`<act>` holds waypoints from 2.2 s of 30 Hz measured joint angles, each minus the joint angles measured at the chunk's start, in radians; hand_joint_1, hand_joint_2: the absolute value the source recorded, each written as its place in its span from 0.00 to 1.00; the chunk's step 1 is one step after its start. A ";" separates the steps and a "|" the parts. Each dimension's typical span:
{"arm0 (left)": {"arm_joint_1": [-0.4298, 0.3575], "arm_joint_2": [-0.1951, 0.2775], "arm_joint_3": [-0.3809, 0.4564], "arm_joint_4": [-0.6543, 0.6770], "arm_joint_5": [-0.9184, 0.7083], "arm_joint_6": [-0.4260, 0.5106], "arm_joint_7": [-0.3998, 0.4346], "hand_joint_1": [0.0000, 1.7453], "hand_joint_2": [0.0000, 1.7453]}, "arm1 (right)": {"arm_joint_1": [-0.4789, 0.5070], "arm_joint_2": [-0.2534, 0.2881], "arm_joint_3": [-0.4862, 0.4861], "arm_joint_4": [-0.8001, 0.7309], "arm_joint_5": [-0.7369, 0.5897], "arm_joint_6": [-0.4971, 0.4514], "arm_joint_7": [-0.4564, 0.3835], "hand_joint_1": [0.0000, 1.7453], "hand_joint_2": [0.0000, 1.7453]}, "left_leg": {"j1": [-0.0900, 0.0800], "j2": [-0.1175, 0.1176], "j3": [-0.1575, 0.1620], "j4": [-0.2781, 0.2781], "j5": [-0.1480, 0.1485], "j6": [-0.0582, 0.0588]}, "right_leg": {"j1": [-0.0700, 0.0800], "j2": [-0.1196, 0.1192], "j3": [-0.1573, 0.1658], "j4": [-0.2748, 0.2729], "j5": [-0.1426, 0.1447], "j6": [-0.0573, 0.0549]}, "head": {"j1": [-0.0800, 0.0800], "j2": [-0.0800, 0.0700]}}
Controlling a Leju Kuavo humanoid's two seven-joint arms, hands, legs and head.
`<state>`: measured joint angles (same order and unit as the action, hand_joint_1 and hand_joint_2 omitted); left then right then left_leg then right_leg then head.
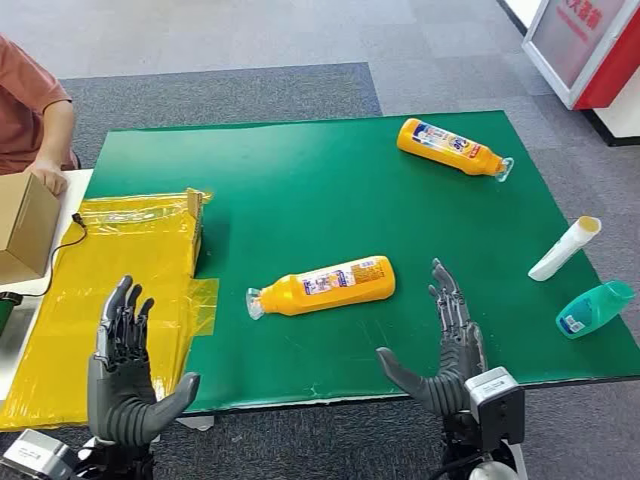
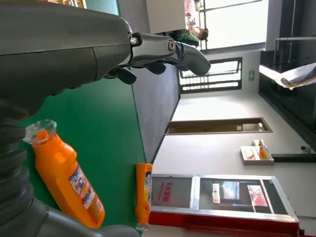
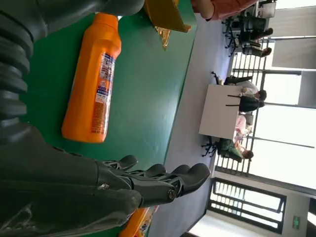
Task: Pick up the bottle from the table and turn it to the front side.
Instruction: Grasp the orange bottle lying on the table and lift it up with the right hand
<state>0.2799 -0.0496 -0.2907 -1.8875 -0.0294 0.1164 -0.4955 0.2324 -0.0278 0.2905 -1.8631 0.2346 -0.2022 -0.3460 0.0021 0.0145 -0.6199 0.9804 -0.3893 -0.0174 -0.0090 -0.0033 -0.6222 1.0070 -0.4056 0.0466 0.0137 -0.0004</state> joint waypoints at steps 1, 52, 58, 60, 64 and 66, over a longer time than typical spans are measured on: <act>0.000 0.000 0.000 0.000 0.000 0.000 0.000 0.00 1.00 | 0.000 0.000 0.000 0.000 0.000 0.000 0.000 0.00 1.00 | 0.000 0.000 0.000 0.000 0.000 0.000 | 0.000 0.000 0.000 0.000 0.000 0.000 | 0.000 0.000; -0.355 -0.020 0.013 0.116 0.002 -0.175 0.171 0.00 1.00 | -0.601 0.009 0.185 0.744 1.221 -0.017 0.612 0.00 1.00 | 0.000 0.000 0.000 0.000 0.006 0.000 | 0.000 0.000 0.000 0.000 0.005 0.000 | 0.000 0.000; -0.375 -0.022 0.013 0.140 0.005 -0.176 0.173 0.00 1.00 | -0.648 0.013 0.213 0.848 1.305 -0.039 0.638 0.00 1.00 | 0.000 0.000 -0.001 0.000 0.006 0.000 | 0.000 0.000 0.000 0.000 0.005 0.000 | 0.000 0.000; -0.378 -0.022 0.012 0.145 0.009 -0.177 0.173 0.00 1.00 | -0.662 0.013 0.223 0.873 1.326 -0.051 0.649 0.00 1.00 | 0.000 0.000 -0.001 0.000 0.006 0.000 | 0.000 0.000 0.000 0.000 0.005 0.000 | 0.000 0.000; -0.380 -0.022 0.013 0.155 0.025 -0.175 0.171 0.00 1.00 | -0.688 0.012 0.237 0.917 1.334 -0.046 0.655 0.00 1.00 | 0.000 0.000 -0.001 0.000 0.006 0.000 | 0.000 0.000 -0.001 0.000 0.005 0.000 | 0.000 0.000; -0.381 -0.022 0.016 0.157 0.038 -0.172 0.164 0.00 1.00 | -0.703 0.012 0.243 0.938 1.336 -0.029 0.655 0.00 1.00 | 0.000 0.000 -0.001 0.000 0.006 0.000 | 0.000 0.000 -0.001 0.000 0.005 0.000 | 0.000 0.000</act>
<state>-0.1012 -0.0717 -0.2745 -1.7303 0.0084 -0.0552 -0.3311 -0.4702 -0.0163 0.5333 -0.9253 1.5705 -0.2312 0.3091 0.0020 0.0147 -0.6208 0.9804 -0.3830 -0.0175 -0.0090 -0.0034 -0.6230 1.0073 -0.4007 0.0469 0.0137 -0.0004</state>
